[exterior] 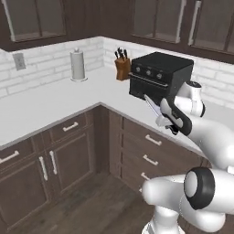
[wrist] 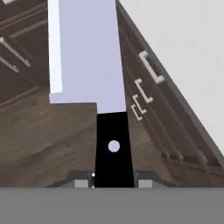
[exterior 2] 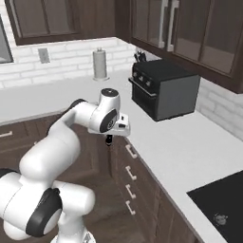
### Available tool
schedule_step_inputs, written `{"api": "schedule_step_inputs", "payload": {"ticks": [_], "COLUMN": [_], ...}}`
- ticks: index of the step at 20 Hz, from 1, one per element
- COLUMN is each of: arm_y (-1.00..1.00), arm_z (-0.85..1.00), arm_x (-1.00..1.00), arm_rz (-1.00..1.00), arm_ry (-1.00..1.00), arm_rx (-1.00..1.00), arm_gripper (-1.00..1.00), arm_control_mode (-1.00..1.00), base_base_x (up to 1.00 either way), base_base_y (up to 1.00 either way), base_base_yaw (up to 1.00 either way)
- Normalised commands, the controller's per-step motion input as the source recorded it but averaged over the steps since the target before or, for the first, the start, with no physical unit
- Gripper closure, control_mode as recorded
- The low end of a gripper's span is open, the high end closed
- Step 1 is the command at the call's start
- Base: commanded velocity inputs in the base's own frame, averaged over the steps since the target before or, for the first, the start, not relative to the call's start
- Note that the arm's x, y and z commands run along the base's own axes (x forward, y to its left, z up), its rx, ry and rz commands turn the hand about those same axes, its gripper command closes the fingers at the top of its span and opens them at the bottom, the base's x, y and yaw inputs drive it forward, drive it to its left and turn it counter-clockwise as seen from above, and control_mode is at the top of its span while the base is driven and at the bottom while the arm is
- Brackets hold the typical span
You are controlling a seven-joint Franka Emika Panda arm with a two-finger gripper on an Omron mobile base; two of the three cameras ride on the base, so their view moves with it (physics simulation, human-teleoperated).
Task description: Pick up the knife from the drawer and place it on the cutting board. Then place the meat from the plate to the cutting board.
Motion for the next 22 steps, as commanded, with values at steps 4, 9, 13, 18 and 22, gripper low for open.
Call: {"api": "schedule_step_inputs", "payload": {"ticks": [4,9,13,18,22], "arm_y": [0.0,0.0,0.0,0.0,0.0], "arm_z": [0.0,0.0,0.0,0.0,0.0], "arm_x": [0.0,0.0,0.0,0.0,0.0], "arm_rz": [0.0,0.0,0.0,0.0,0.0], "arm_ry": [0.0,0.0,0.0,0.0,0.0], "arm_rx": [0.0,0.0,0.0,0.0,0.0], "arm_gripper": [1.0,1.0,1.0,1.0,1.0], "arm_control_mode": [1.0,1.0,1.0,1.0,1.0], "base_base_x": [0.72,0.84,0.65,0.43,0.38], "base_base_y": [0.3,0.51,0.69,0.86,0.8], "base_base_yaw": [0.35,0.25,0.35,0.42,0.43]}}
